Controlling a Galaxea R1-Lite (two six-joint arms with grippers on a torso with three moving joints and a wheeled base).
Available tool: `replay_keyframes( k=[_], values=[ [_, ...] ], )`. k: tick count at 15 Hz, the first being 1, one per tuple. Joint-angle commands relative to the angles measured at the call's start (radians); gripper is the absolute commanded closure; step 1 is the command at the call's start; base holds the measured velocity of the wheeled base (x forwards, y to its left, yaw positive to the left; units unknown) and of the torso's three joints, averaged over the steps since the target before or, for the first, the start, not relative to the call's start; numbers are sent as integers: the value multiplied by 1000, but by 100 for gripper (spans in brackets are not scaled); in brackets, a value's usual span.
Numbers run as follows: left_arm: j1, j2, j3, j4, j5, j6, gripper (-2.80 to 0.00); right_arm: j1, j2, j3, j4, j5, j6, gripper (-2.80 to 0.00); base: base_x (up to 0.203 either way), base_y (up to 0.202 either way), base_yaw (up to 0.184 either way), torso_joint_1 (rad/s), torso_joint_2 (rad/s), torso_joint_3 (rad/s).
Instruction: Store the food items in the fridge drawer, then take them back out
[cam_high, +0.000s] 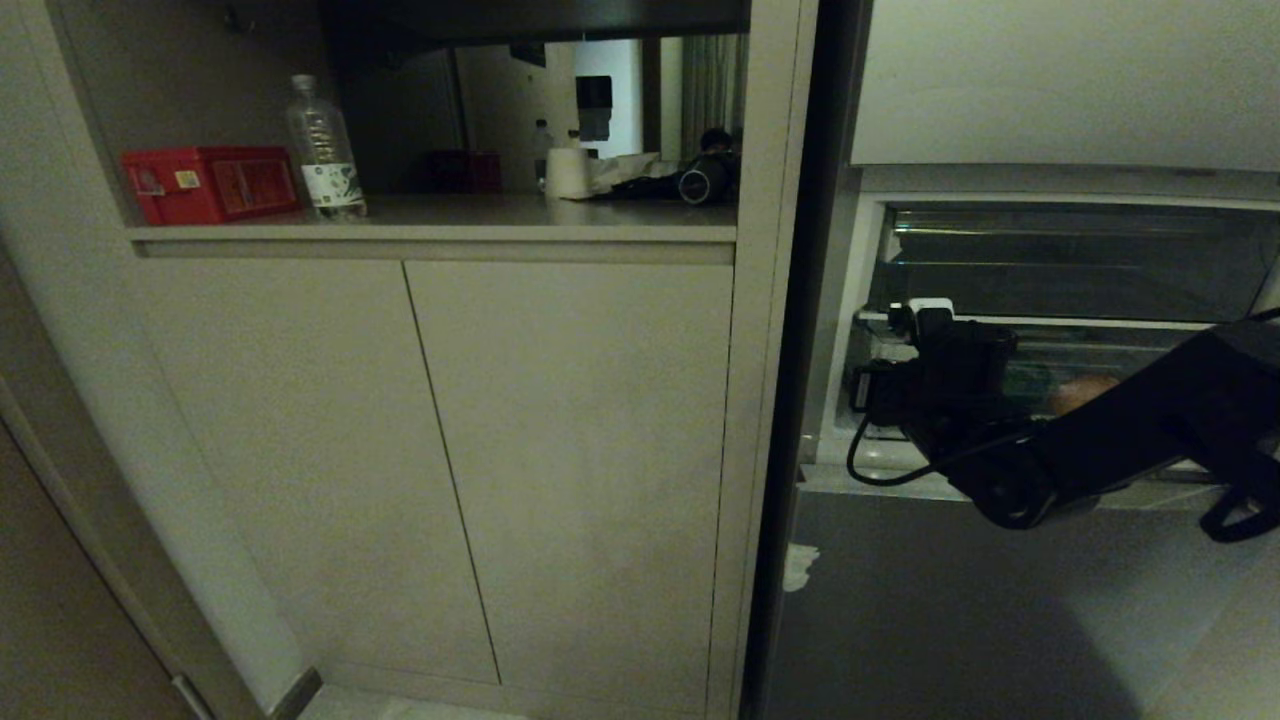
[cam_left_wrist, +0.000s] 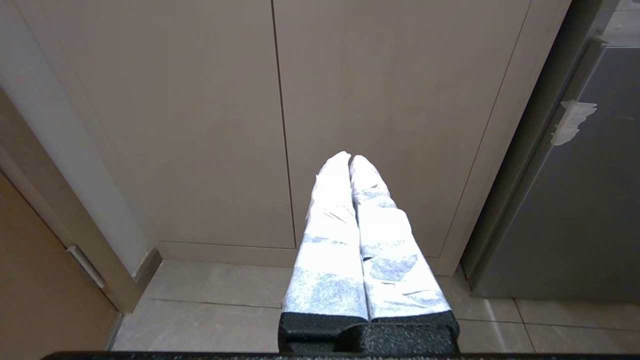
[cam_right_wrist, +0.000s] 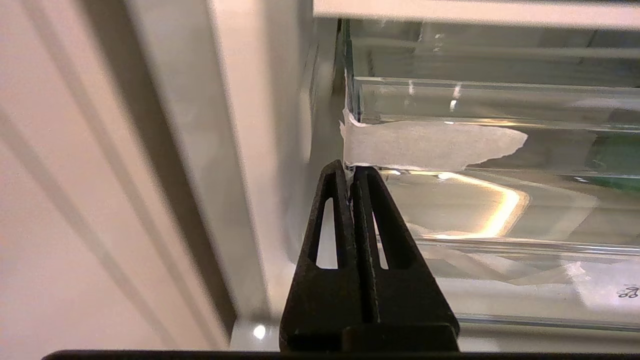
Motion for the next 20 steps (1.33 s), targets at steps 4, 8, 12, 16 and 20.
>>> replay_keyframes(
  k=[4,8,12,16,20],
  values=[
    [0,0,0,1,0,0,0,20,-208,248,-7,-2,35,0,0,0,0,0,0,0],
    [0,0,-1,2,0,0,0,48,-303,381,-10,-2,49,0,0,0,0,0,0,0],
    [0,0,0,0,0,0,0,79,-388,482,-10,-2,68,-280,0,0,0,0,0,0],
    [0,0,0,1,0,0,0,91,-528,606,-5,-3,72,-280,0,0,0,0,0,0],
    [0,0,-1,0,0,0,0,91,-692,698,63,-1,70,-280,0,0,0,0,0,0]
  ],
)
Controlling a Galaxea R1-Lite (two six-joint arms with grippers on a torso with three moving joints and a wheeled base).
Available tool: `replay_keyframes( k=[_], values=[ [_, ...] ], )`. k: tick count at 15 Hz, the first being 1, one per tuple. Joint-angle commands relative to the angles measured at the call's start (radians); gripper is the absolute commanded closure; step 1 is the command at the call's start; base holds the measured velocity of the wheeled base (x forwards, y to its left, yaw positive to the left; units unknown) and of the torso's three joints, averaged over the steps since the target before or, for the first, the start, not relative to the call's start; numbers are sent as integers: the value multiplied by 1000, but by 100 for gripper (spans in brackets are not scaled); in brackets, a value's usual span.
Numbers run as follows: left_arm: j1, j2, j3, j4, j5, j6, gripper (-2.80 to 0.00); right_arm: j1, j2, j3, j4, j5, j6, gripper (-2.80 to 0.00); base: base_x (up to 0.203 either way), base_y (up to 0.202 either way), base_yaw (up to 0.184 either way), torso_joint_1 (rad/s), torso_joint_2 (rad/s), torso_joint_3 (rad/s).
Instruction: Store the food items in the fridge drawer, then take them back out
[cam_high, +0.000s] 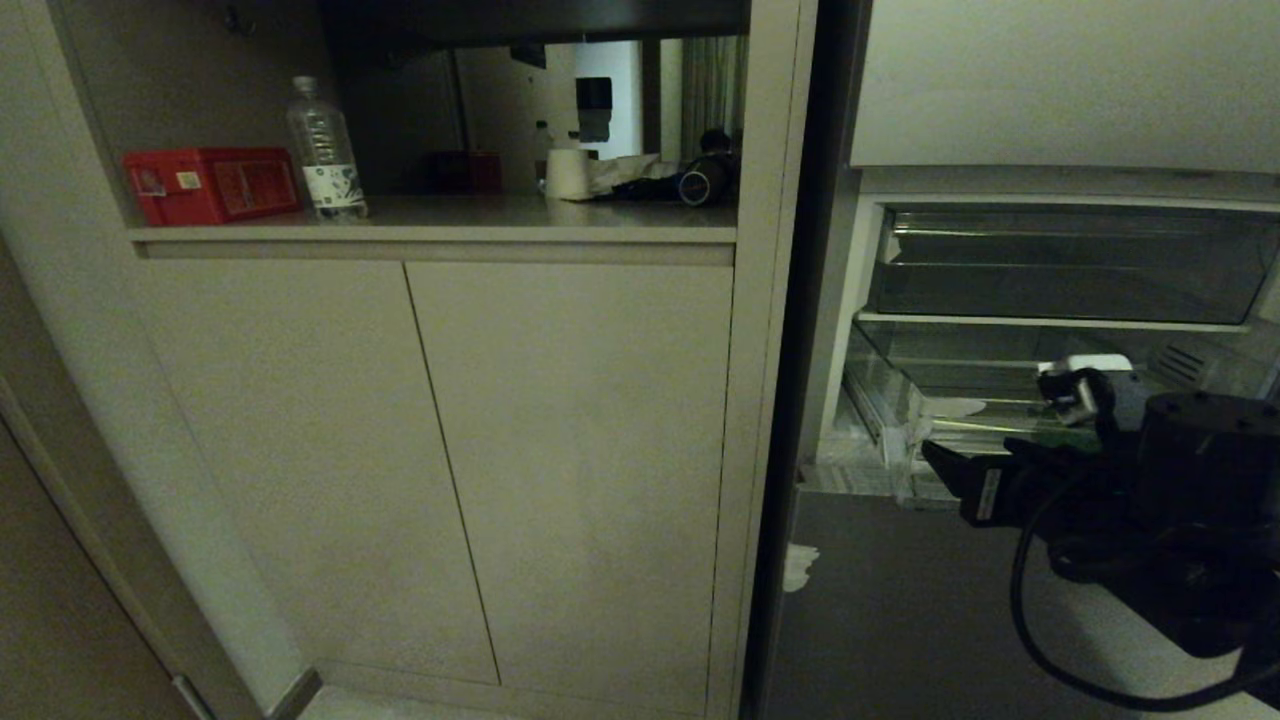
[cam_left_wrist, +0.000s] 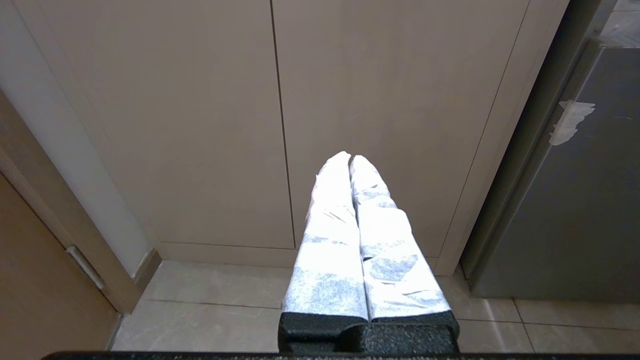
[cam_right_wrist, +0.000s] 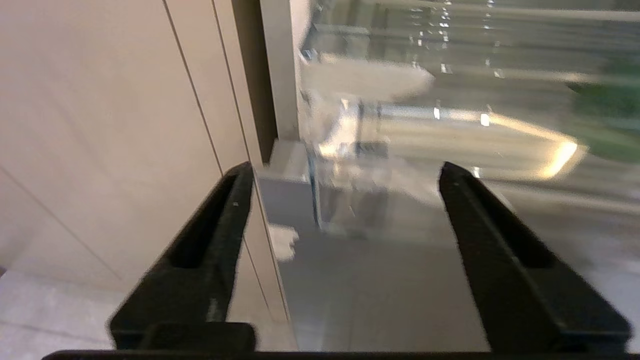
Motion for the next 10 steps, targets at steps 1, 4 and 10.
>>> replay_keyframes(
  k=[1,4,10],
  values=[
    [0,0,0,1,0,0,0,0,-132,33,41,-1,0,-280,0,0,0,0,0,0],
    [0,0,1,2,0,0,0,-30,-186,-88,192,1,-2,-280,0,0,0,0,0,0],
    [0,0,1,2,0,0,0,-131,-129,-494,686,38,-5,0,0,0,0,0,0,0]
  ],
)
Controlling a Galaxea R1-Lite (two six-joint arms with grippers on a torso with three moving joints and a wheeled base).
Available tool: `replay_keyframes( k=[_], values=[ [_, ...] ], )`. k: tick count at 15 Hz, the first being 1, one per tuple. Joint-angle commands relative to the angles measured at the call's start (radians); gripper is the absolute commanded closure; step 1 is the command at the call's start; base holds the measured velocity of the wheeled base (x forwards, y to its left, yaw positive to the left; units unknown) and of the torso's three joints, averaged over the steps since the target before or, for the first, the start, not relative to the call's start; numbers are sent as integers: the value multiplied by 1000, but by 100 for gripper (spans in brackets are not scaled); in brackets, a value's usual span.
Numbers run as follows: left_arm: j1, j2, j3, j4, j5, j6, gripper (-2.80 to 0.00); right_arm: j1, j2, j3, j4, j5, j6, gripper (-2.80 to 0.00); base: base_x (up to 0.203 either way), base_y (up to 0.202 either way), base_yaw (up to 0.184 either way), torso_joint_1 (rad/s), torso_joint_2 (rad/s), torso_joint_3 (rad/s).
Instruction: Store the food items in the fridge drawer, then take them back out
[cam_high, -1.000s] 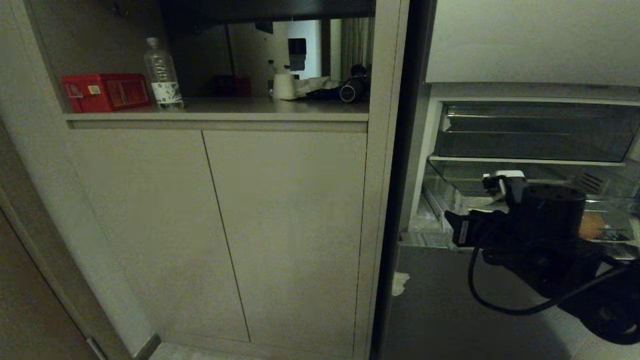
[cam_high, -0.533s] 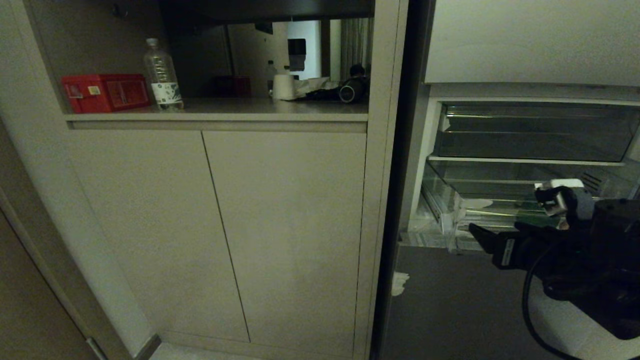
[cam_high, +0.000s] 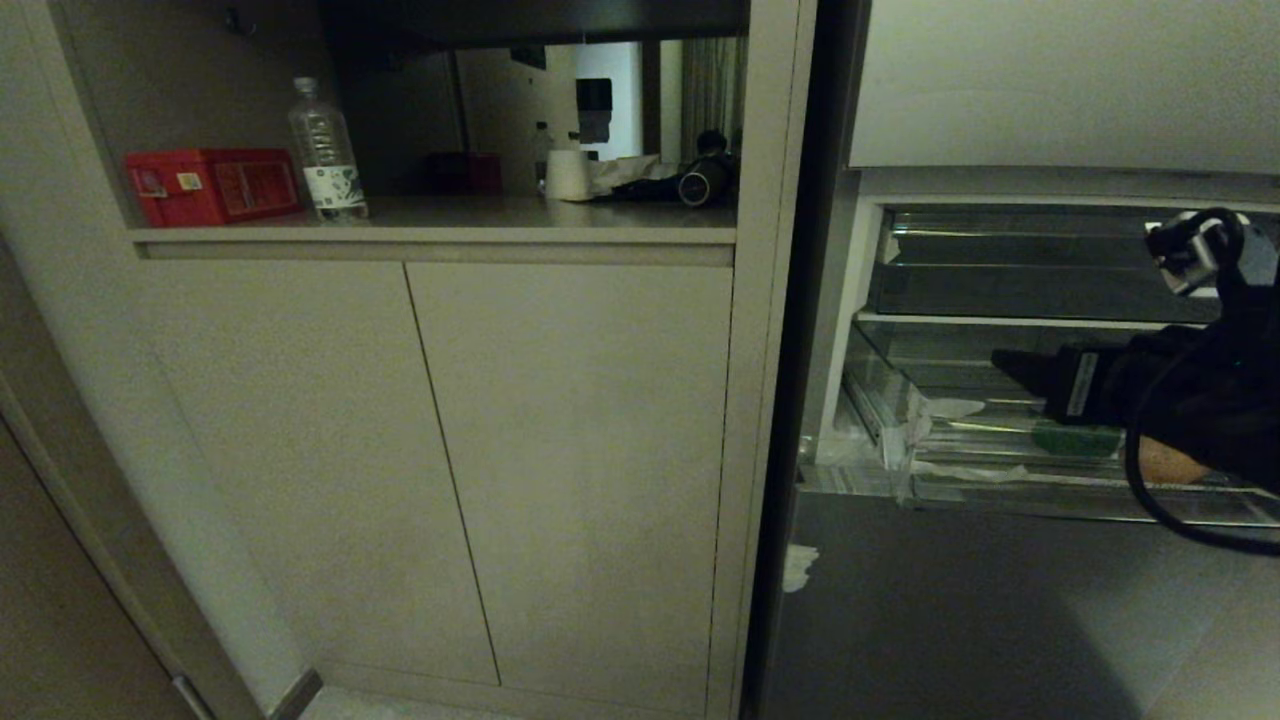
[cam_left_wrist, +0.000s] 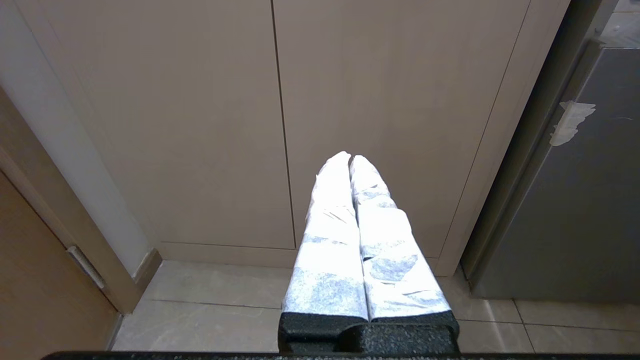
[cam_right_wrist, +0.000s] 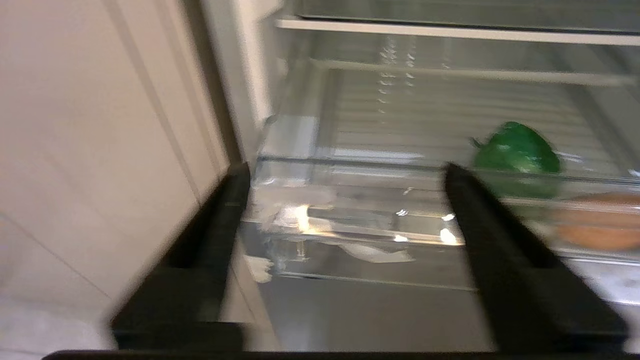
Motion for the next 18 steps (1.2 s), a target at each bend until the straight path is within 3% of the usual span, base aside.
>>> replay_keyframes(
  k=[1,6,10,18],
  values=[
    [0,0,1,0,0,0,0,-46,81,-148,165,3,-2,0,0,0,0,0,0,0],
    [0,0,-1,0,0,0,0,-156,285,-341,278,14,-41,0,0,0,0,0,0,0],
    [0,0,1,2,0,0,0,-184,398,-459,388,53,-41,0,0,0,0,0,0,0],
    [0,0,1,2,0,0,0,-193,409,-519,586,64,-21,0,0,0,0,0,0,0]
  ],
)
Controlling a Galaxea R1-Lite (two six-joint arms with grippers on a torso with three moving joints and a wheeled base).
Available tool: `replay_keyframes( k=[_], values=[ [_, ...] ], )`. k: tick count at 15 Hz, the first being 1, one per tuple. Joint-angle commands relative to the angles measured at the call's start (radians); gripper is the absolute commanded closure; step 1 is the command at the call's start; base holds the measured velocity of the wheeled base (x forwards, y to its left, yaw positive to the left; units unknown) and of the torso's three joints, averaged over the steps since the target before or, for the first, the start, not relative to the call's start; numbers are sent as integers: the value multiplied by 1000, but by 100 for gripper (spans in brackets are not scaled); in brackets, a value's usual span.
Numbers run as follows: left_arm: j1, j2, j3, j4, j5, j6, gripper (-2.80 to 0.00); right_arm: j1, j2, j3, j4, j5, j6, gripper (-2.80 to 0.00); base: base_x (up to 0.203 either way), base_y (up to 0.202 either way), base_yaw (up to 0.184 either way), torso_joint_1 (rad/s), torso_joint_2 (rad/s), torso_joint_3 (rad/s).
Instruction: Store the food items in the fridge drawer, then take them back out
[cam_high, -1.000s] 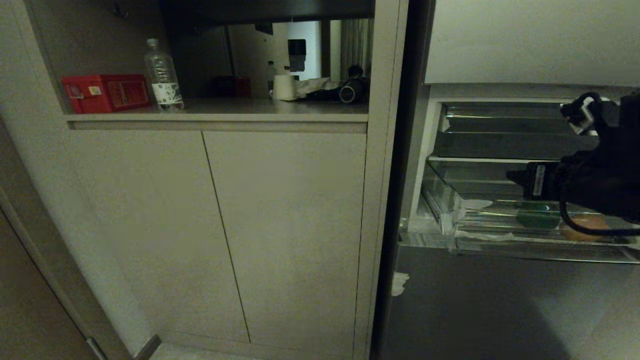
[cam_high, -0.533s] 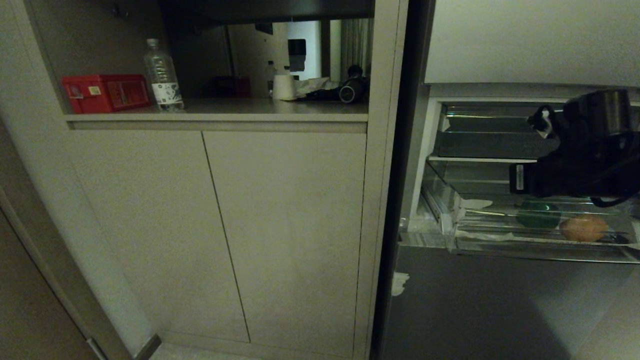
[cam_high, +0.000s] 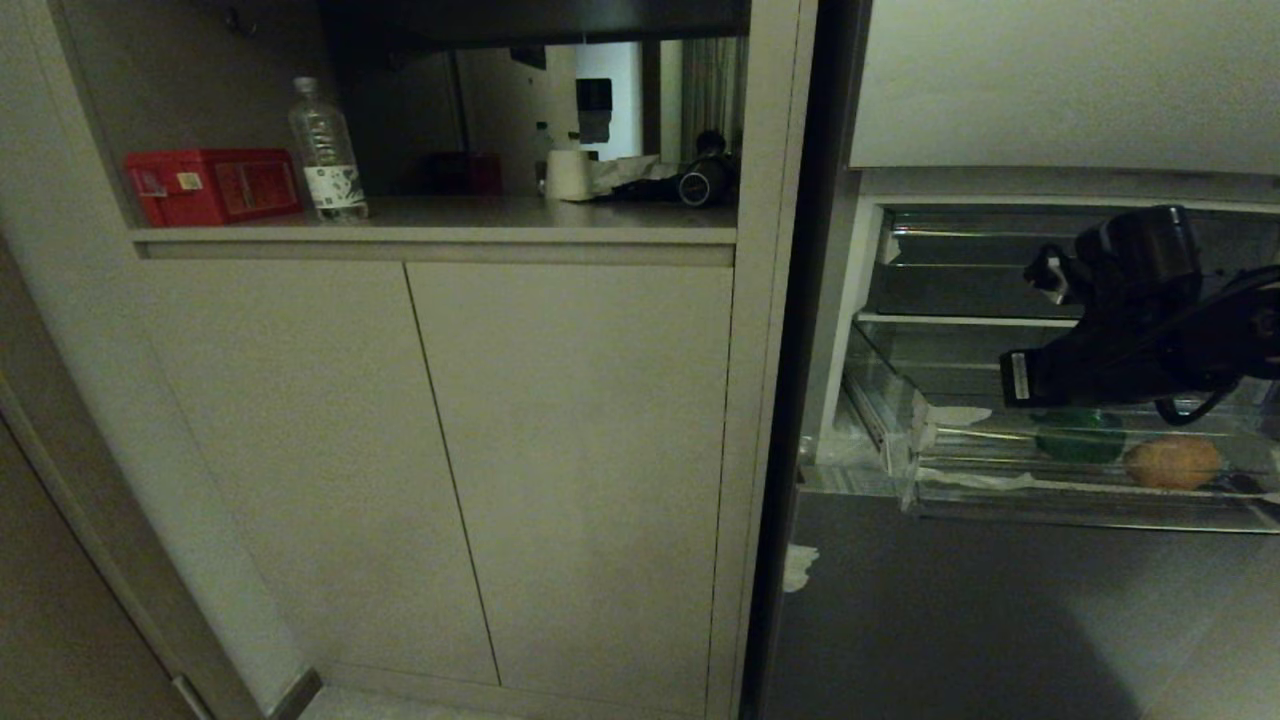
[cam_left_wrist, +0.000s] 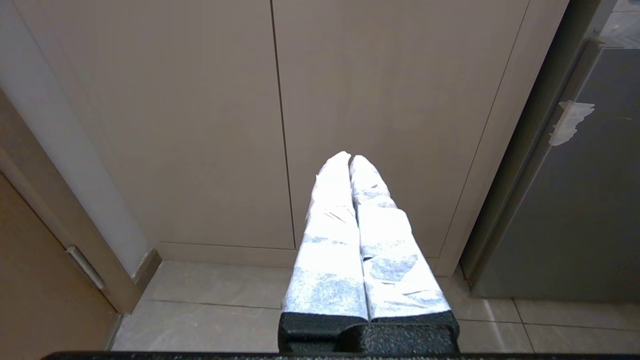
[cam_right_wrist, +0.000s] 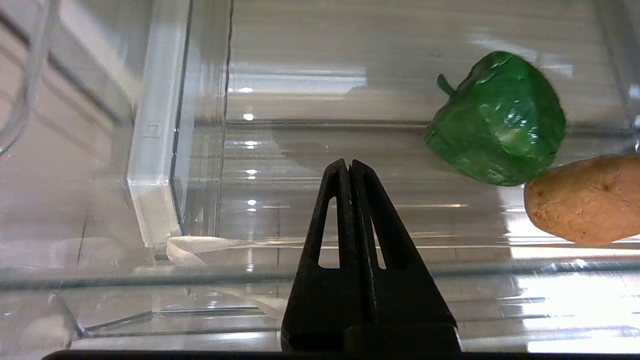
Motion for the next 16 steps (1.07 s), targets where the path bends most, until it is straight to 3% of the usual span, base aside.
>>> replay_keyframes(
  k=[1,6,12,14,16],
  values=[
    [0,0,1,2,1,0,0,0,-20,1,55,5,5,0,0,0,0,0,0,0],
    [0,0,0,0,1,0,0,-1,-111,37,165,98,53,0,0,0,0,0,0,0],
    [0,0,1,2,1,0,0,-6,-212,102,207,103,52,0,0,0,0,0,0,0],
    [0,0,-1,1,1,0,0,-6,-224,105,198,129,57,0,0,0,0,0,0,0],
    [0,0,1,1,1,0,0,-6,-189,92,96,136,59,0,0,0,0,0,0,0]
  ],
)
